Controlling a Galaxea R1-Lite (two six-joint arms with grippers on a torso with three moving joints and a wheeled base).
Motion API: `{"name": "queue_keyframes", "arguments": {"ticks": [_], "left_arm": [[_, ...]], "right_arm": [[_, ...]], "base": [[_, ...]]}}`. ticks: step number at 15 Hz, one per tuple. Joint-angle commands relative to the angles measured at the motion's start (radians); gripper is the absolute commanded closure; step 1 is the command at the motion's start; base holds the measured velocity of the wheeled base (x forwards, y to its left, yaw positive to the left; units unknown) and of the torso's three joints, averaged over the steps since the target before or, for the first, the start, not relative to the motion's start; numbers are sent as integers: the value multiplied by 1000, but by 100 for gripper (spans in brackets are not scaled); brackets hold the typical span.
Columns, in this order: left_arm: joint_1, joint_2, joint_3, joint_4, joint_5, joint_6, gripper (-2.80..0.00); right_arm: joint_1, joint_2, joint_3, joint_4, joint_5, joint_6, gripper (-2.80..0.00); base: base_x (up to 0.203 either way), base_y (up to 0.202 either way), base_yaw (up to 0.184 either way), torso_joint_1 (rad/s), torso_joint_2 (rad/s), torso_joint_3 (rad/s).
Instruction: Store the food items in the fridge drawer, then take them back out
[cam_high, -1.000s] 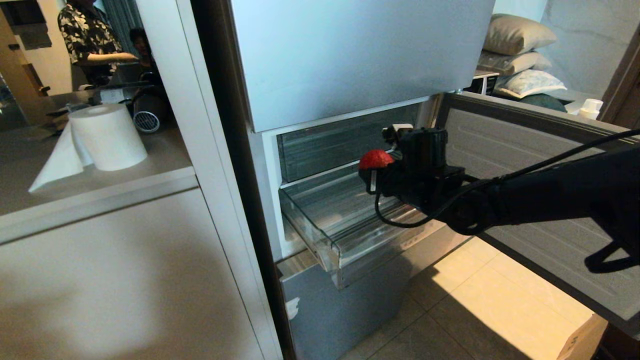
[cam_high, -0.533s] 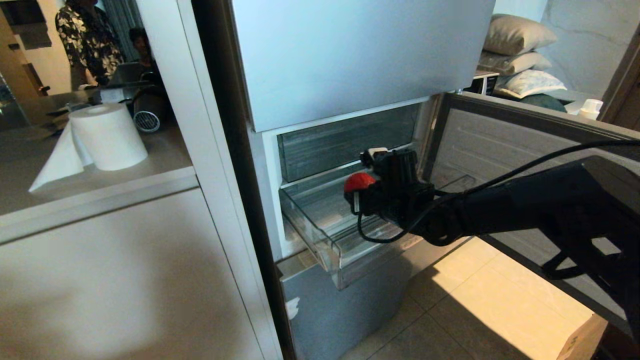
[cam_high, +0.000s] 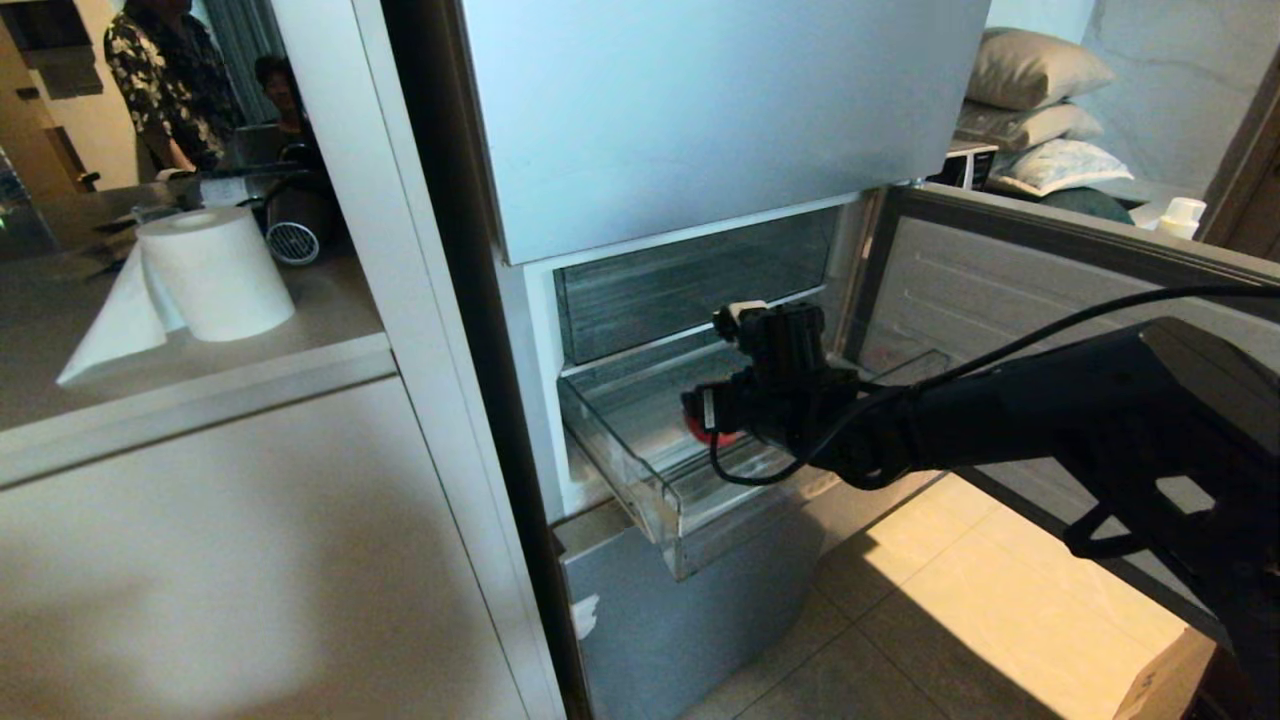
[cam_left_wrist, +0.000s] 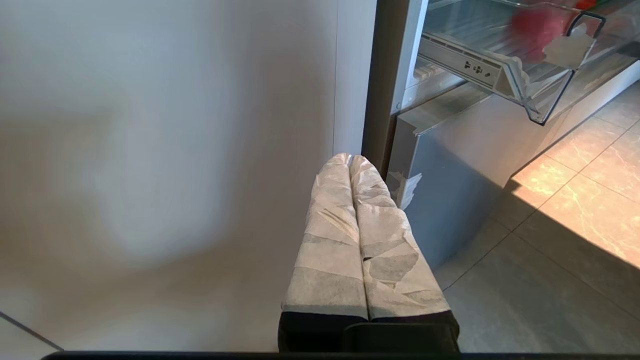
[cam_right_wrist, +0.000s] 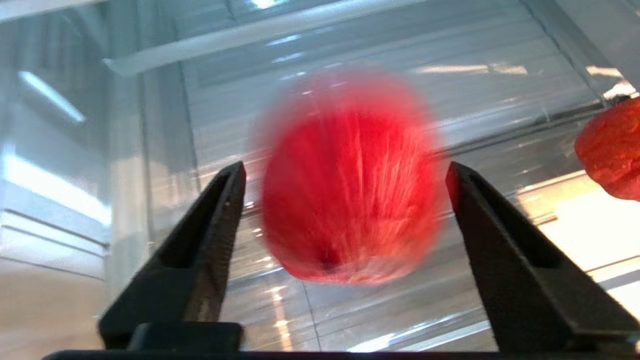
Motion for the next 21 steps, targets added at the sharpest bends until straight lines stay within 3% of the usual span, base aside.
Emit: {"name": "queue_keyframes", "arguments": {"ticks": [1,4,9,10,16,18,21], "left_arm": [[0,0,2,0,0,0,0],[-1,0,2,0,0,0,0],[0,0,2,0,0,0,0],[0,0,2,0,0,0,0],[0,0,2,0,0,0,0],[0,0,2,0,0,1,0],[0,0,2,0,0,0,0]], "right_arm": [[9,8,-41,19,-8,2,-280],[23,-9,-92,97,-21,12,-280],[22,-197,-9,201,-57,76,-280],[25,-255,35,224,-63,92,0],[105,-549,378,389,-56,214,0],[131,-568,449,450,-25,276,0],[133,-545,500,455,21,291,0]], "base": [[0,0,0,0,0,0],[0,0,0,0,0,0],[0,0,0,0,0,0],[0,0,0,0,0,0],[0,0,0,0,0,0],[0,0,0,0,0,0],[0,0,0,0,0,0]]}}
